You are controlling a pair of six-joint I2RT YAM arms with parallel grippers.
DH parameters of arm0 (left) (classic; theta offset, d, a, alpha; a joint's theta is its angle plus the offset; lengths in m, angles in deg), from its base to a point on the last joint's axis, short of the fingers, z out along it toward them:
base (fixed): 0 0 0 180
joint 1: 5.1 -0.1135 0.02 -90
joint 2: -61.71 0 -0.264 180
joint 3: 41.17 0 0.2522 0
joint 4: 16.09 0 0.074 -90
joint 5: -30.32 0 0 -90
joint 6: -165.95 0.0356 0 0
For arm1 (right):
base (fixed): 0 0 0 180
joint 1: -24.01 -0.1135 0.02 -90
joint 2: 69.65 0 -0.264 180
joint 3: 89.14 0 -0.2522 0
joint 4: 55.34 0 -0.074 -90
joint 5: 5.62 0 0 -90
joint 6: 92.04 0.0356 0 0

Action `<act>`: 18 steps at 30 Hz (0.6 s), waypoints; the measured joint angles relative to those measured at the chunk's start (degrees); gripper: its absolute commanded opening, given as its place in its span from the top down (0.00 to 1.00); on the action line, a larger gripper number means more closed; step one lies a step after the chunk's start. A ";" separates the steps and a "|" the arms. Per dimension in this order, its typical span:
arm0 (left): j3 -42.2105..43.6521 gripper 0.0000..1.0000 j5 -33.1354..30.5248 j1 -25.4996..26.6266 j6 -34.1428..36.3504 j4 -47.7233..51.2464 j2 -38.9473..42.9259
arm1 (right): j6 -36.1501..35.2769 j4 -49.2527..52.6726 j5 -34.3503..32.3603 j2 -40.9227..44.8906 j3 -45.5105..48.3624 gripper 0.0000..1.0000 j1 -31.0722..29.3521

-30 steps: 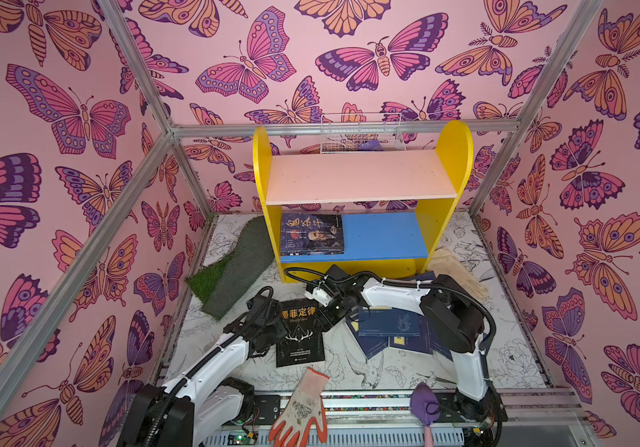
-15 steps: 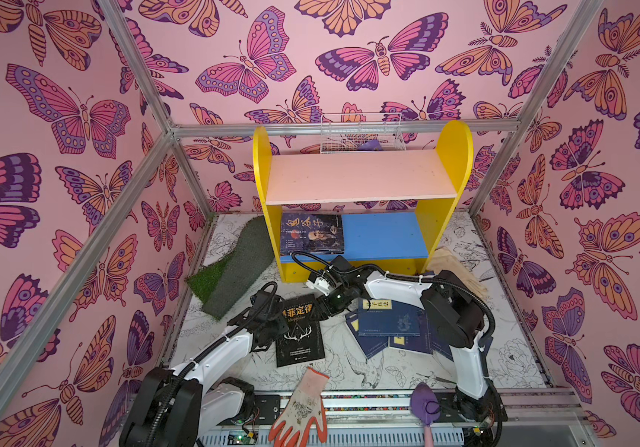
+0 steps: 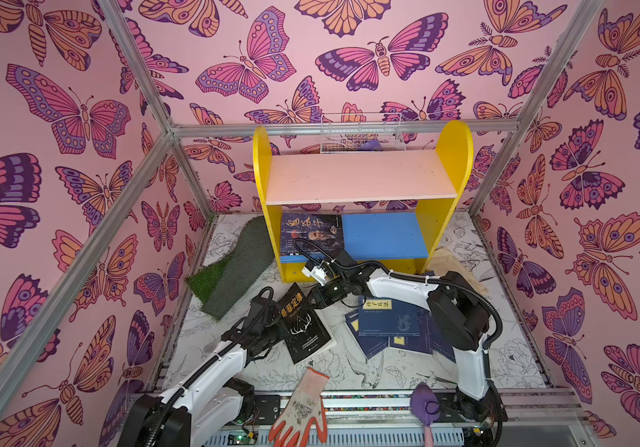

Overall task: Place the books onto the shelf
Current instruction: 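Grasp the black Murphy's Law book edges with both grippers and lift it upright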

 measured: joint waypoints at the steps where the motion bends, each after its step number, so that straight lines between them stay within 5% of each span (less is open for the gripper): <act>1: 0.13 0.57 0.20 0.00 -0.35 -0.33 0.98 | -0.07 -0.07 -0.33 0.00 0.00 0.90 0.00; 4: 1.18 0.45 0.39 0.00 -1.68 -3.04 4.59 | 0.17 -0.83 -0.50 0.00 0.59 1.00 0.09; 9: 2.60 0.47 1.88 -1.66 -4.24 -3.82 11.56 | 0.35 -5.46 4.20 1.11 5.31 1.00 1.75; 18: -2.93 0.26 13.16 -14.05 -3.41 0.17 18.21 | 5.29 -13.81 16.33 11.43 14.99 1.00 8.11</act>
